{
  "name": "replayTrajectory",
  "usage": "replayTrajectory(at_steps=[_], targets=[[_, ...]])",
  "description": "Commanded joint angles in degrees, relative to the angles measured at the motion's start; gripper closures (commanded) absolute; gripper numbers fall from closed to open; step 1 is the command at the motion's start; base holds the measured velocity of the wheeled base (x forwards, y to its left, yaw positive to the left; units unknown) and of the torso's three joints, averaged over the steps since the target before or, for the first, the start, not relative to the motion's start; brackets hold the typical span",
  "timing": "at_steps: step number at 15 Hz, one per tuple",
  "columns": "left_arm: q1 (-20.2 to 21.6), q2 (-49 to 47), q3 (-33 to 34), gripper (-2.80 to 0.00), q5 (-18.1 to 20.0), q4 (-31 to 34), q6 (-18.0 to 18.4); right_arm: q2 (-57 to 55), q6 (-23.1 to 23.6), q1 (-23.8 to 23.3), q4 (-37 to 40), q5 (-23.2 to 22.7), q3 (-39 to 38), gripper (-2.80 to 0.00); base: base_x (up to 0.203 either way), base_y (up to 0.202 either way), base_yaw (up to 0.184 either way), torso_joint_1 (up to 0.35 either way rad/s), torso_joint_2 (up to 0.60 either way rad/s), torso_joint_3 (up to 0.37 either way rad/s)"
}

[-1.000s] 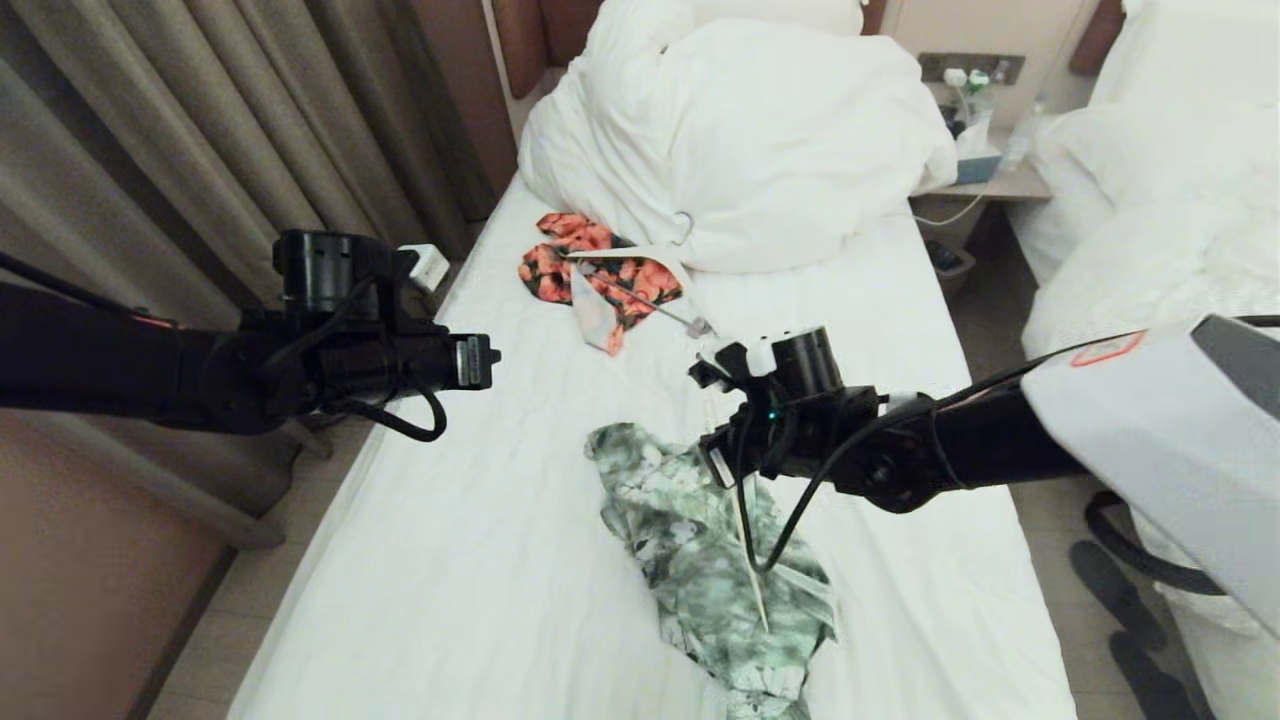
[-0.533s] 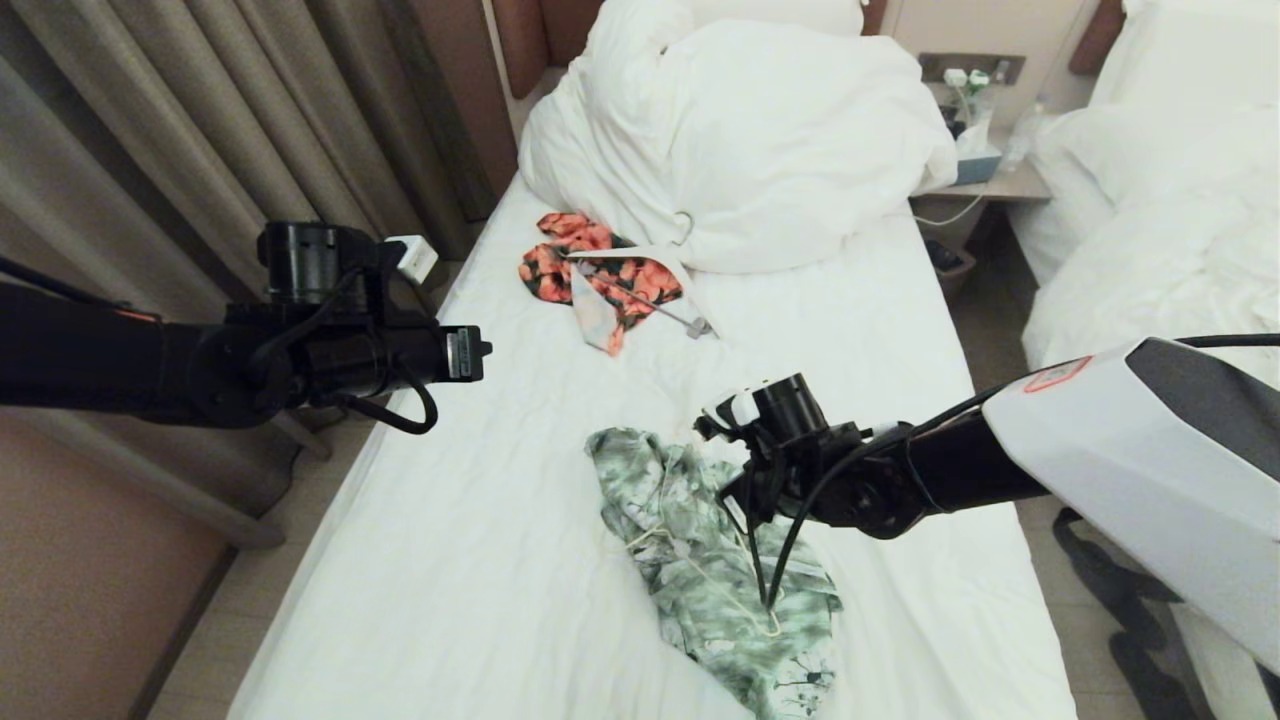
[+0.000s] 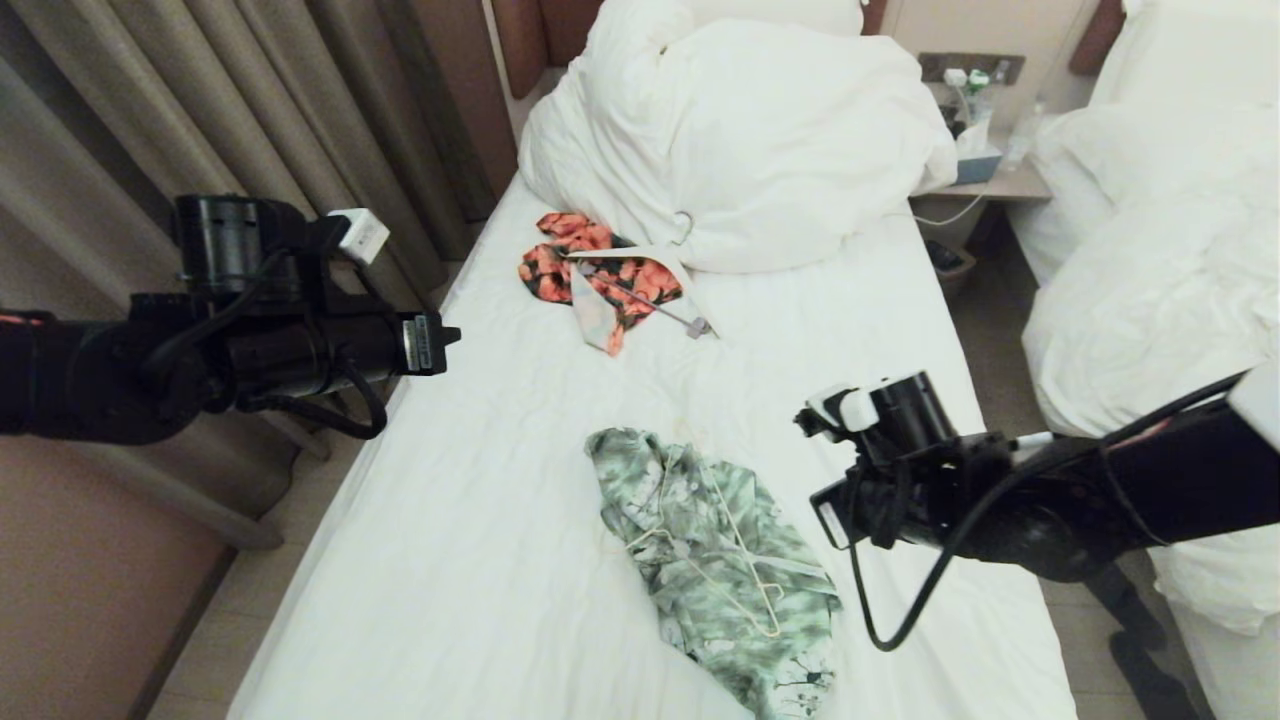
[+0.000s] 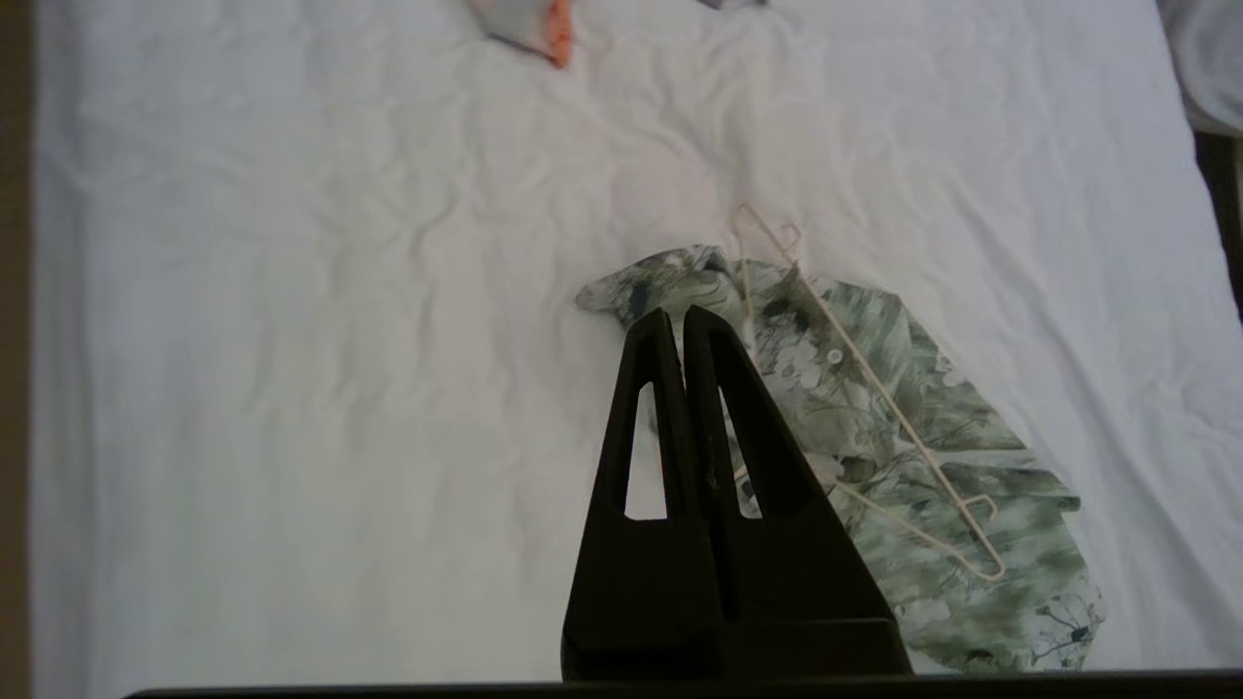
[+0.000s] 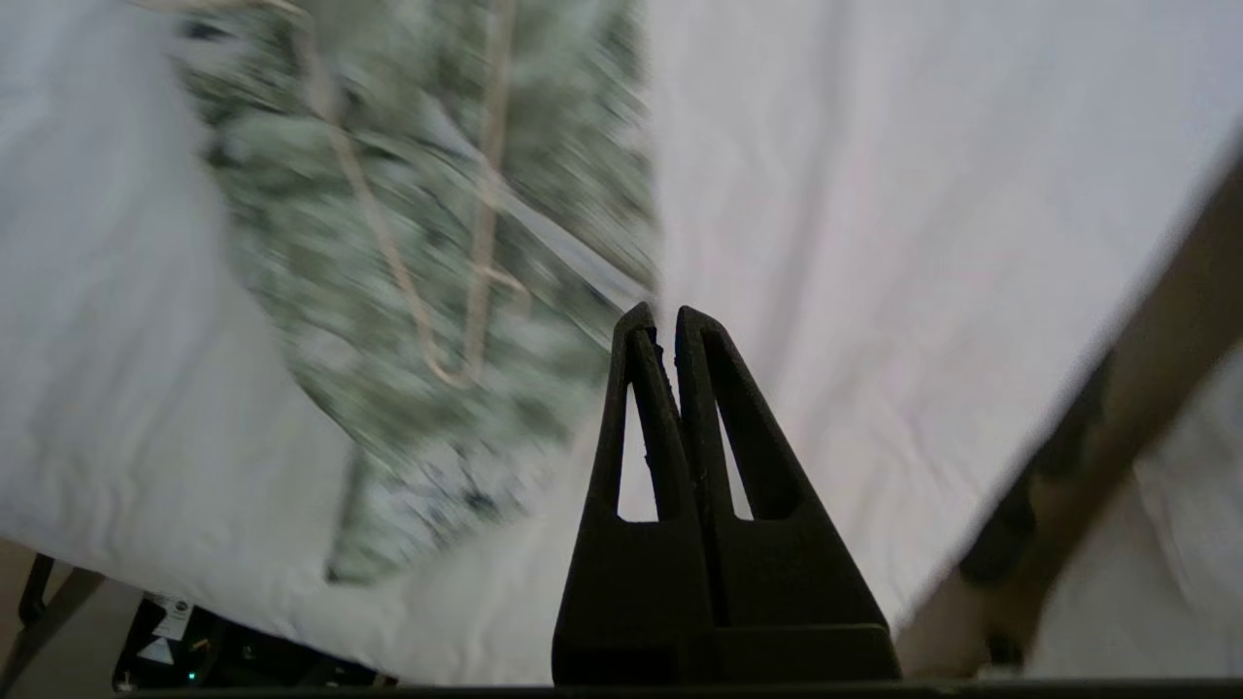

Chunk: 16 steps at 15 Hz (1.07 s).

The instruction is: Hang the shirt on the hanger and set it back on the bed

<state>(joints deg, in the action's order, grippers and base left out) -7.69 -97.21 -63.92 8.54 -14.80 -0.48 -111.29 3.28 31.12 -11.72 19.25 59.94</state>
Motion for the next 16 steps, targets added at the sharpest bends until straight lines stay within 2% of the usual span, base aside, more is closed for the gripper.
replayTrajectory(at_steps=[1, 4, 6, 9, 11, 13, 16], targets=[[0.6, 7.9, 7.3, 0.00, -1.3, -0.3, -0.4, 9.7, -0.9, -1.4, -0.1, 0.6, -6.1, 0.00, 0.000, 0.000, 0.000, 0.000, 0.00, 0.000], [1.0, 18.2, 17.9, 0.00, -7.1, -0.5, -0.6, 23.3, -4.4, -4.0, 0.0, 1.3, -17.8, 0.00, 0.000, 0.000, 0.000, 0.000, 0.00, 0.000], [1.1, 25.8, 23.4, 0.00, -8.8, -0.4, -0.6, 33.5, -5.3, -4.9, 0.3, 1.5, -24.0, 0.00, 0.000, 0.000, 0.000, 0.000, 0.00, 0.000], [1.4, 38.8, 30.5, 0.00, -10.1, -0.2, -0.7, 50.5, -6.0, -5.8, 6.6, 1.6, -28.3, 0.00, 0.000, 0.000, 0.000, 0.000, 0.00, 0.000], [2.5, 46.9, 33.1, 0.00, -12.0, 0.1, -1.3, 60.4, -6.5, -8.4, 12.4, 1.7, -29.4, 0.00, 0.000, 0.000, 0.000, 0.000, 0.00, 0.000], [3.2, 55.8, 34.5, 0.00, -13.8, 3.3, -2.4, 69.1, -8.2, -12.7, 17.2, 1.7, -29.8, 0.00, 0.000, 0.000, 0.000, 0.000, 0.00, 0.000], [3.8, 70.5, 36.2, 0.00, -16.9, 13.5, -3.6, 79.0, -13.2, -20.0, 26.9, 1.7, -30.3, 0.00, 0.000, 0.000, 0.000, 0.000, 0.00, 0.000]])
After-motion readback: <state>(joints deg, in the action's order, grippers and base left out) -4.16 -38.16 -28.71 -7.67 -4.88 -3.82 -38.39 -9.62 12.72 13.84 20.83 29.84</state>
